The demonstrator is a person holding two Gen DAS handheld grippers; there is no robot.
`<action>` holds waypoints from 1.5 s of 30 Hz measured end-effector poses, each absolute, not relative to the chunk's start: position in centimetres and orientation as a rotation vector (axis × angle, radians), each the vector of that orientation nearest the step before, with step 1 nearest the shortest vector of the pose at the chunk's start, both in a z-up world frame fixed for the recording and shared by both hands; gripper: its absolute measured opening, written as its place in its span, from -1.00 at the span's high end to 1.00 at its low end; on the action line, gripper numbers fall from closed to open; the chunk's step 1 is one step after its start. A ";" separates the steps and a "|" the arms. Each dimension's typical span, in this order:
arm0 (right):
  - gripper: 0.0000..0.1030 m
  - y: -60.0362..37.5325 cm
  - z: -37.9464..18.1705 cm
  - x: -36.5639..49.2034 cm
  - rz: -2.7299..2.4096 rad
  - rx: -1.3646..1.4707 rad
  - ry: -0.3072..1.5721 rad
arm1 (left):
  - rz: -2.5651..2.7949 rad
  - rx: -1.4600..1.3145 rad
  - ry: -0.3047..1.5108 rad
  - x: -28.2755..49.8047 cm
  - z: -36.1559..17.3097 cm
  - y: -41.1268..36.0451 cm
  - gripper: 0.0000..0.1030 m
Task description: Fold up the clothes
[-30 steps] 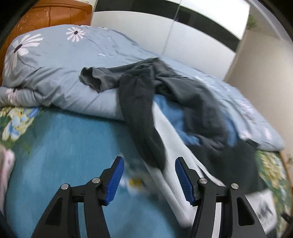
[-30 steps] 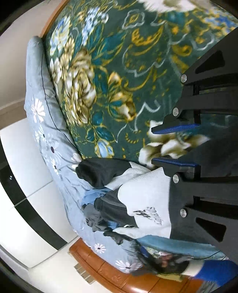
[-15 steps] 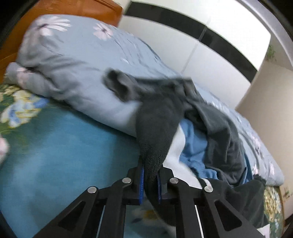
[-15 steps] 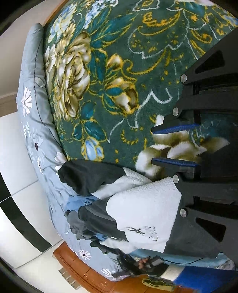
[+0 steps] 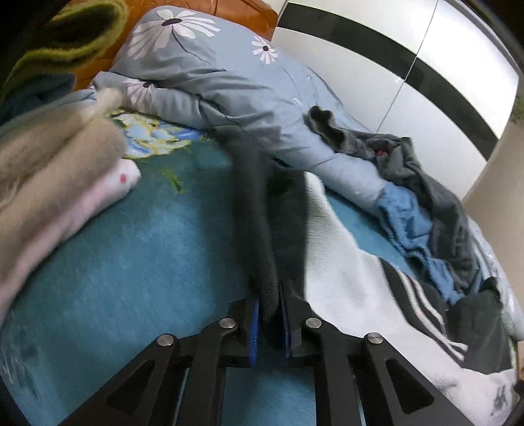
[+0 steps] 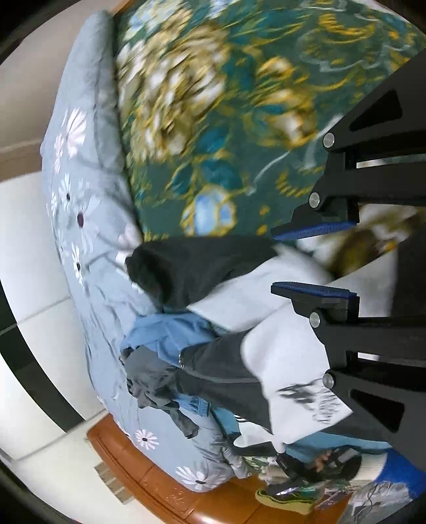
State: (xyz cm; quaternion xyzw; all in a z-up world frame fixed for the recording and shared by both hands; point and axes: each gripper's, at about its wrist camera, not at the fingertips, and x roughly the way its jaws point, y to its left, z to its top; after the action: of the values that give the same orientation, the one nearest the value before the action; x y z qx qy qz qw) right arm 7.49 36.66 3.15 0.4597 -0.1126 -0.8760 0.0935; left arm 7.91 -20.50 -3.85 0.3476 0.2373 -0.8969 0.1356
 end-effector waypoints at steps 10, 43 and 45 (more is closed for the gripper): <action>0.20 30.7 0.1 -2.2 -2.519 1.462 -0.104 | -2.676 0.932 0.606 8.9 -1.0 -14.7 0.07; 0.92 57.5 3.2 9.3 -3.130 1.155 -0.958 | -2.874 0.871 0.348 10.3 0.9 -11.3 -0.11; 0.92 58.0 4.3 10.0 -3.161 1.089 -0.964 | -2.871 0.887 0.299 10.3 1.0 -11.3 -0.11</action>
State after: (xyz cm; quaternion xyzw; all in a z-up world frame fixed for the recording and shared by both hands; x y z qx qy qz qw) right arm 10.03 57.99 4.30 0.3086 -0.2732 -0.8955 -0.1682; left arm 10.28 -11.29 0.99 0.2932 0.0989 -0.9490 0.0609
